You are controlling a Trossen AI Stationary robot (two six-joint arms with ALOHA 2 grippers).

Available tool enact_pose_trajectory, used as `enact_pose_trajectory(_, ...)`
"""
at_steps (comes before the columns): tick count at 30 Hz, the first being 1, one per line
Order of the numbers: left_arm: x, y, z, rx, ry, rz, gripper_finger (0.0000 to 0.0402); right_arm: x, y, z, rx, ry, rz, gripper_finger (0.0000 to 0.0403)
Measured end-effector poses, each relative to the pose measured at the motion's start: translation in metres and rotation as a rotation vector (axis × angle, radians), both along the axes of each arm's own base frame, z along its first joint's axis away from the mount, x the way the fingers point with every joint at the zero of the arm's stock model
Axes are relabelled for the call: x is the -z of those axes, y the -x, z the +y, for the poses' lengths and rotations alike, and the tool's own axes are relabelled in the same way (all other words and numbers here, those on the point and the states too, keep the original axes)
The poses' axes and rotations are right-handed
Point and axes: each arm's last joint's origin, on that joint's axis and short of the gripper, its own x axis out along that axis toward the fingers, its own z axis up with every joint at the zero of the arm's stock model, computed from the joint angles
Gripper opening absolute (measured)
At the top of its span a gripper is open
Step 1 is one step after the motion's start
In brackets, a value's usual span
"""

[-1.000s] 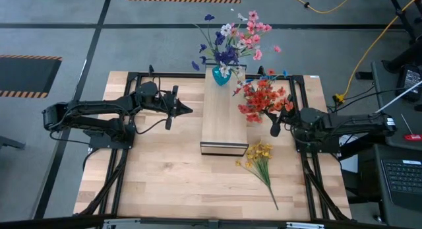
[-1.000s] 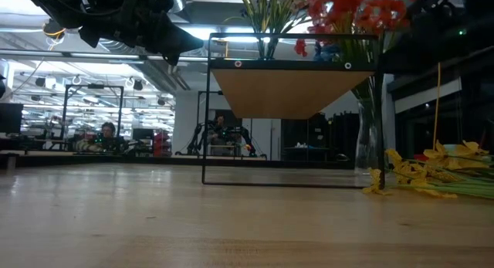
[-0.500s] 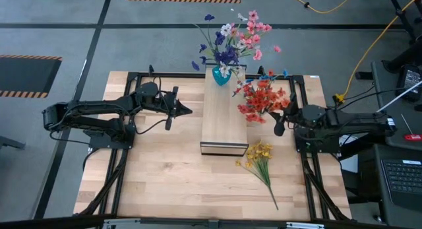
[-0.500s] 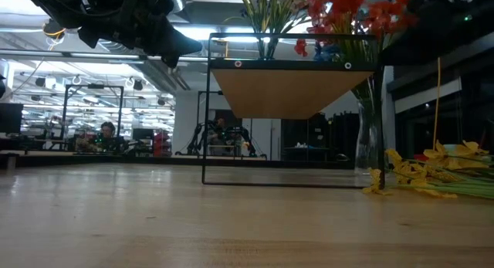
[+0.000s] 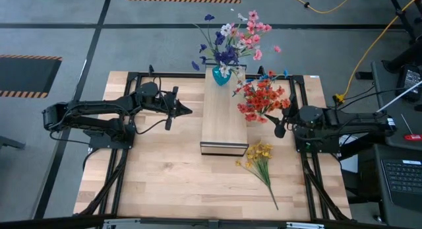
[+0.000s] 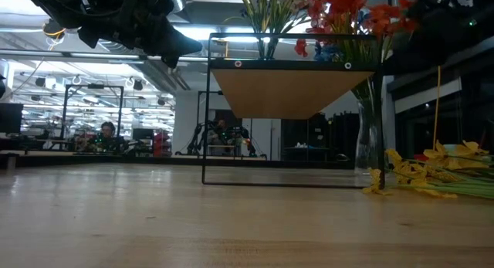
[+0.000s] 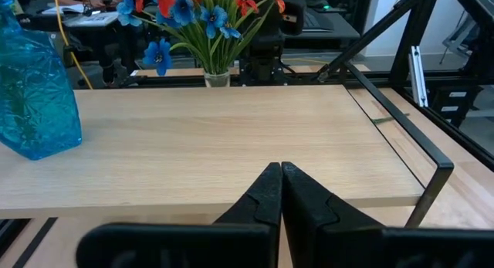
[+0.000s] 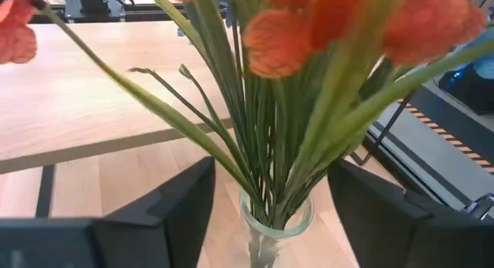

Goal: Pick and place flowers into a vace then onto a shelf
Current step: Put the orange flowers into the transparent vase

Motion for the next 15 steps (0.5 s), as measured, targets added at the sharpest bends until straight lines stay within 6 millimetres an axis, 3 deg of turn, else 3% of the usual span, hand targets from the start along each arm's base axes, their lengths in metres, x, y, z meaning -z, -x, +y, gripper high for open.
enact_pose_trajectory(5, 0.0, 0.0, 0.0, 0.0, 0.0, 0.0, 0.0008, -0.007, 0.008, 0.0, 0.023, -0.046, 0.07, 0.0274)
enact_pose_trajectory(15, 0.0, 0.0, 0.0, 0.0, 0.0, 0.0, 0.0004, -0.018, 0.009, 0.0, 0.009, -0.057, 0.025, 0.0277)
